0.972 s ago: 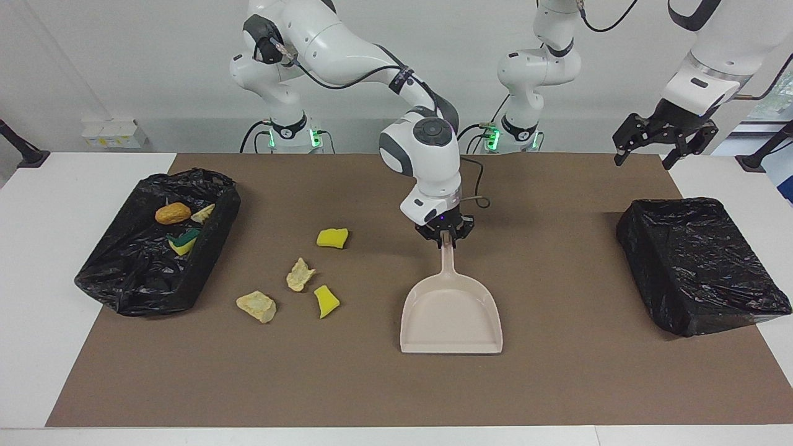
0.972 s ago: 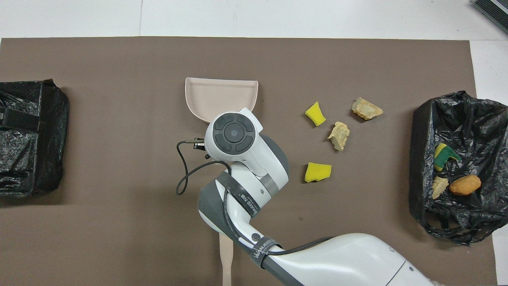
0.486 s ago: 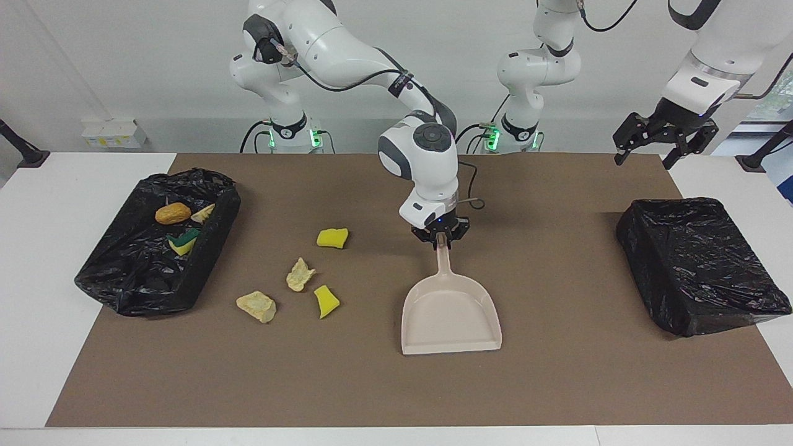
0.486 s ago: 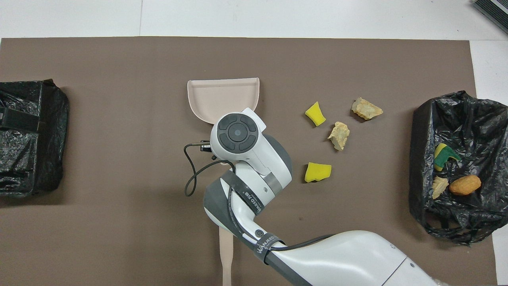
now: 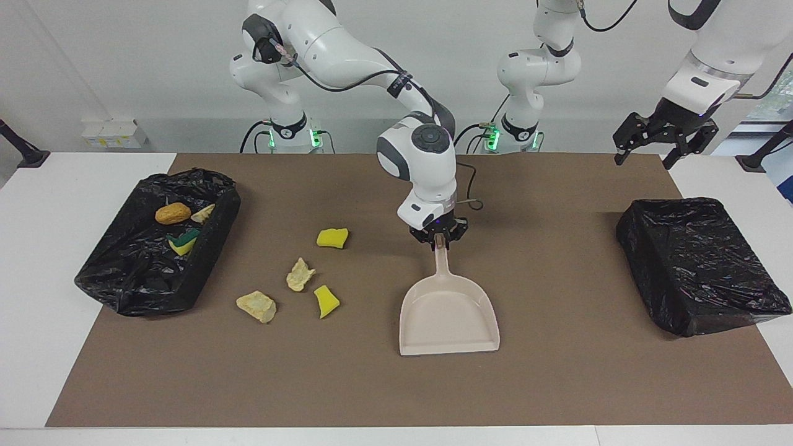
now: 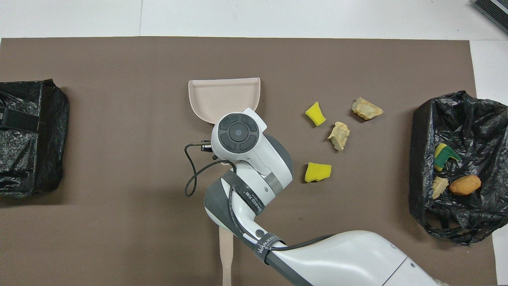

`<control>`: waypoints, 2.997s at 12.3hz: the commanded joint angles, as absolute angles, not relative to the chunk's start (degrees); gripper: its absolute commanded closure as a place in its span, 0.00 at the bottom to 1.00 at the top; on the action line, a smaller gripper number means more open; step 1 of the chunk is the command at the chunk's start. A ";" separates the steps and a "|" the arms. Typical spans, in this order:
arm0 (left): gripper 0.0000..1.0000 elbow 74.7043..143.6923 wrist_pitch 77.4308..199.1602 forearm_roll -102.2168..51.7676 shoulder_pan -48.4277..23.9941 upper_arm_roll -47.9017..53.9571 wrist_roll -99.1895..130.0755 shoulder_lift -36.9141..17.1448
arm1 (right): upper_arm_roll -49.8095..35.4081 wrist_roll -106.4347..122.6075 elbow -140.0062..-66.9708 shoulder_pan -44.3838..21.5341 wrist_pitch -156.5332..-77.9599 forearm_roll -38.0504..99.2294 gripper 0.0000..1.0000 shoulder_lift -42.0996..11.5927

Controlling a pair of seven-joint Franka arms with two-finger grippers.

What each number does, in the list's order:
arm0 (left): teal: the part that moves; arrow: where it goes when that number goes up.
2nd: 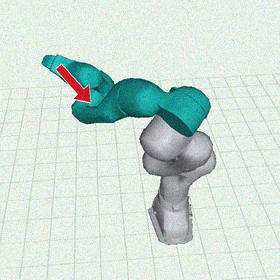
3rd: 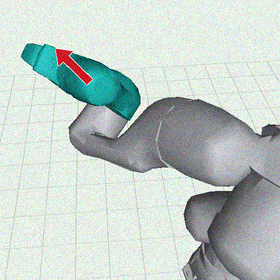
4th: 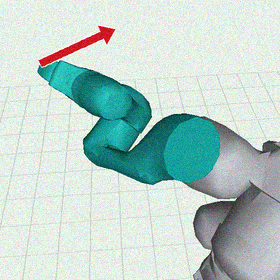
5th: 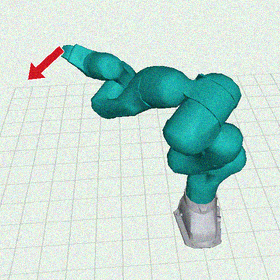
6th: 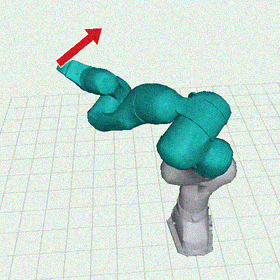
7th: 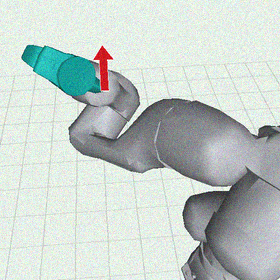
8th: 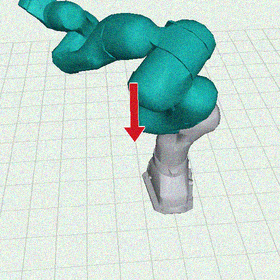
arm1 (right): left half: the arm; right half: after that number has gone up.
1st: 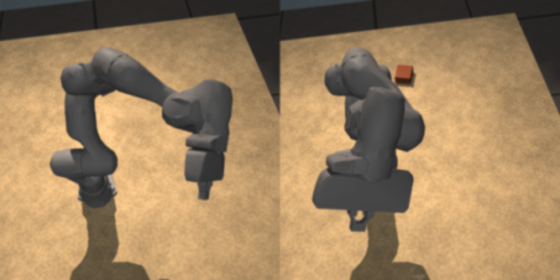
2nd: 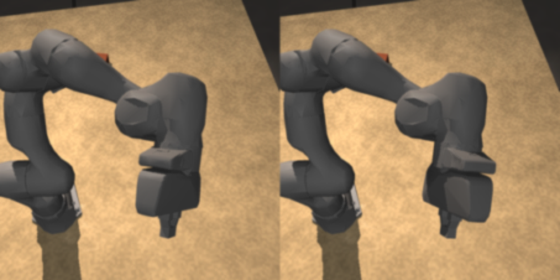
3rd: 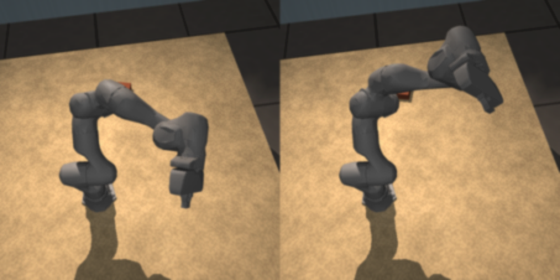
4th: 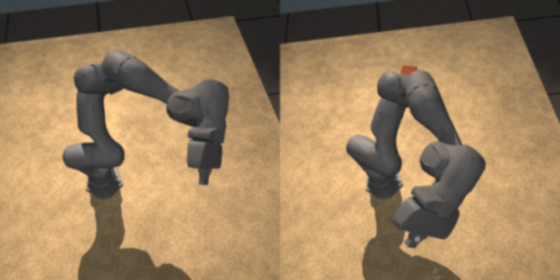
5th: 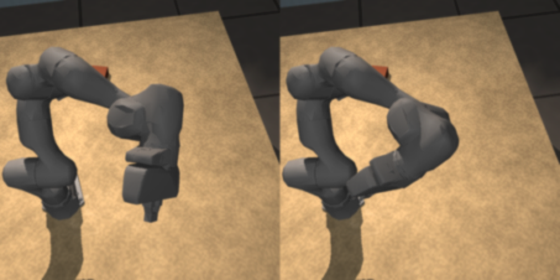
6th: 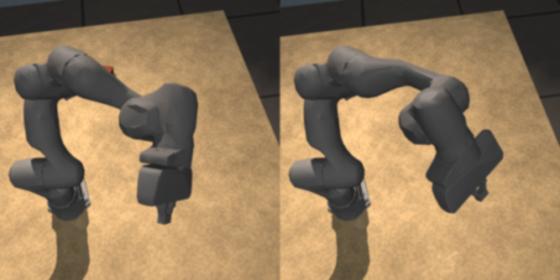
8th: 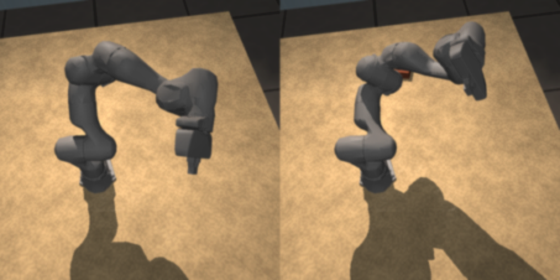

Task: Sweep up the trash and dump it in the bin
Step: 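Lower the dustpan onto the mat with the right gripper, then release the dustpan and withdraw the right gripper toward the robot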

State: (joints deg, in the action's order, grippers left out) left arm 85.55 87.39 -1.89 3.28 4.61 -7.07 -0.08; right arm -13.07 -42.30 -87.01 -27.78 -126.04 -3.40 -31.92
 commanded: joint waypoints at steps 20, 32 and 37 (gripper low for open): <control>0.00 84.55 86.31 -2.46 4.13 5.01 -7.82 0.00 | -13.71 -13.70 -94.96 -5.25 -92.97 5.69 0.00 2.26; 0.00 86.91 84.99 -2.64 3.34 5.27 -7.56 2.01 | -13.71 -44.37 -119.96 -30.05 -126.56 14.59 0.00 -0.70; 0.00 91.84 85.86 -2.64 3.16 5.36 -8.35 3.78 | -13.80 -51.05 -124.88 -35.23 -123.06 14.77 0.00 4.03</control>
